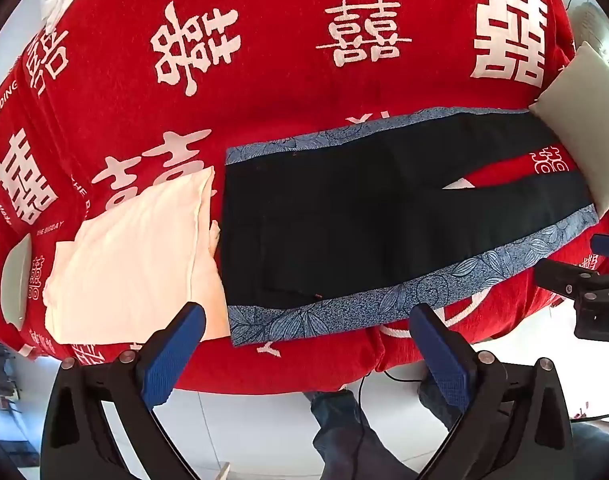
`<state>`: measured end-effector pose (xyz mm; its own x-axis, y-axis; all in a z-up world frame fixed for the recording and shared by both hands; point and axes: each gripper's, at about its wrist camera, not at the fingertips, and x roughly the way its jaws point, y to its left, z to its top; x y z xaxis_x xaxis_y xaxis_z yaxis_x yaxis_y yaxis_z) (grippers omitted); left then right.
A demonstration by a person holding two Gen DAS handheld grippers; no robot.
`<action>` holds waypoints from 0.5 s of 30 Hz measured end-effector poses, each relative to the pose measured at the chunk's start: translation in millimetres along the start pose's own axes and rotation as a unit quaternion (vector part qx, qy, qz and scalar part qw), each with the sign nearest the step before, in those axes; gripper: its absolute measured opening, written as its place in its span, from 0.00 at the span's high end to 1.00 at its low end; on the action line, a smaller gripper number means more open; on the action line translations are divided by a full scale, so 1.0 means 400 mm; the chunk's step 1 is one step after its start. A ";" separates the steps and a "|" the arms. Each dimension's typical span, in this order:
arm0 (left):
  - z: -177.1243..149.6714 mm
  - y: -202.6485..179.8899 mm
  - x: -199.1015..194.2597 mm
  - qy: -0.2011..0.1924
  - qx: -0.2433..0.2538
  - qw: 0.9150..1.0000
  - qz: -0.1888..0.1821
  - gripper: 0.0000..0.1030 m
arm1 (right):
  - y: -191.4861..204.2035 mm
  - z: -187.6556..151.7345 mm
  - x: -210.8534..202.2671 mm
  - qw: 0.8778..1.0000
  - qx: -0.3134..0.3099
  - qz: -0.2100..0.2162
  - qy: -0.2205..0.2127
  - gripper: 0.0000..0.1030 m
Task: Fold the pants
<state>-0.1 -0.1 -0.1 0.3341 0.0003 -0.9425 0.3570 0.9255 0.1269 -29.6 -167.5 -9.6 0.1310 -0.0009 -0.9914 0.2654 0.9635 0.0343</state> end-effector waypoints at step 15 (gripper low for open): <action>-0.018 0.015 0.012 0.004 -0.002 1.000 0.001 0.01 | -0.004 -0.001 -0.002 1.000 0.001 -0.002 -0.001 0.00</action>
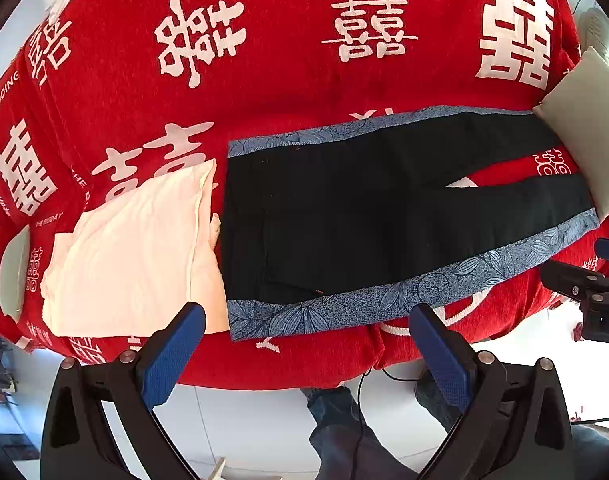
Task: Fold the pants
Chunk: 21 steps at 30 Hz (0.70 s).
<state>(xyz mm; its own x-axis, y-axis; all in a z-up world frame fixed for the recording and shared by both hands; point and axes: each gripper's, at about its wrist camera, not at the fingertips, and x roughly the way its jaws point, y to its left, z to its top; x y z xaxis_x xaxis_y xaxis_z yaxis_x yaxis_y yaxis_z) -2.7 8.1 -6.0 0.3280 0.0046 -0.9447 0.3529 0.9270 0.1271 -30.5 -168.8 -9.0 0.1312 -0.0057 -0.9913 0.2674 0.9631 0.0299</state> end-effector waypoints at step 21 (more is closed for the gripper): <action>0.005 -0.005 0.001 -0.006 -0.007 1.000 0.000 0.01 | -0.006 -0.003 -0.009 1.000 0.005 -0.005 -0.005 0.00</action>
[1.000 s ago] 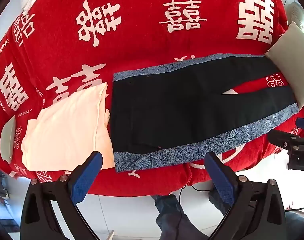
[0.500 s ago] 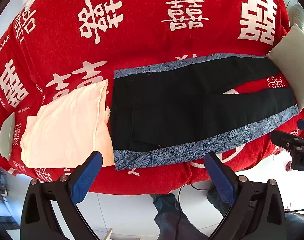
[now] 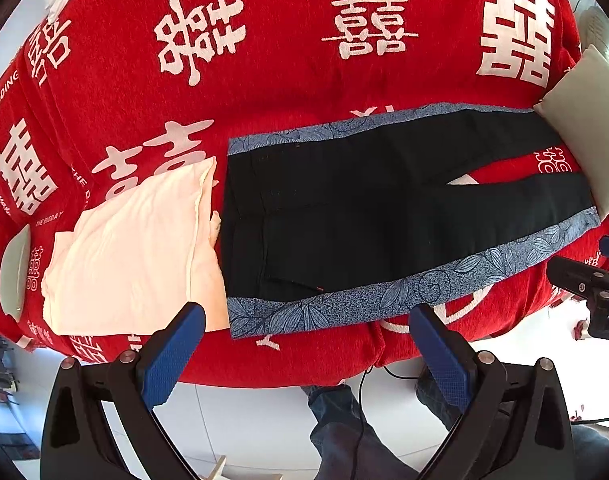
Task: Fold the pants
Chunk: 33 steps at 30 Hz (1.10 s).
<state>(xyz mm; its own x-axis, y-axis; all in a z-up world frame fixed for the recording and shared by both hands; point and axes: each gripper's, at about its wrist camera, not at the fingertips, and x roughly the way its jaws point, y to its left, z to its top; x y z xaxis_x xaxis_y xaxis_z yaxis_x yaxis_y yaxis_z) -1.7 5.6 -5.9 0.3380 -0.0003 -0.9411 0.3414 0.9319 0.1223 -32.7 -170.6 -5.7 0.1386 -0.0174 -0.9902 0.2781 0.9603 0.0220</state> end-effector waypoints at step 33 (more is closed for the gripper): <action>0.042 -0.047 0.042 0.030 -0.127 0.991 0.017 0.01 | -0.094 0.043 0.061 0.998 -0.033 0.038 0.023 0.00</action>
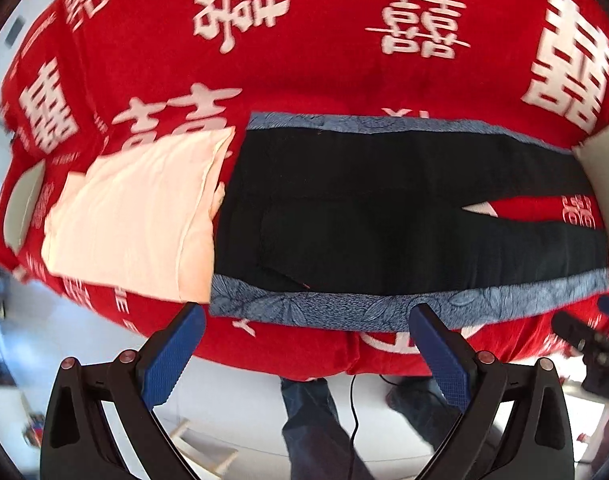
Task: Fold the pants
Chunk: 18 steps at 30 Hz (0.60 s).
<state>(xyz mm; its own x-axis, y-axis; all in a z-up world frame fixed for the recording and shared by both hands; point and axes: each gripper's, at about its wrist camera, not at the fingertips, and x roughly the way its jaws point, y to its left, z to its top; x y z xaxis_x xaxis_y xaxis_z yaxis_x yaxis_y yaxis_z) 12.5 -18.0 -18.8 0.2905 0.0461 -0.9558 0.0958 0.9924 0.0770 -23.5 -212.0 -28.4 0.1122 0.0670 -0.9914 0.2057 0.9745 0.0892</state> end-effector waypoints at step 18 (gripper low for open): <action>-0.105 0.115 0.281 0.030 -0.083 0.995 -0.054 0.01 | -0.023 -0.043 0.225 0.972 0.070 0.222 -0.019 0.00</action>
<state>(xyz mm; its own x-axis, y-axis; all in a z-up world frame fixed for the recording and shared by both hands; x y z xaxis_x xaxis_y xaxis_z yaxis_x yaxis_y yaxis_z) 9.5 37.5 -134.7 0.2290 -0.0592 -0.9716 -0.0369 0.9969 -0.0695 -32.1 -211.4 -120.1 0.2562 0.4636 -0.8482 0.2588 0.8126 0.5222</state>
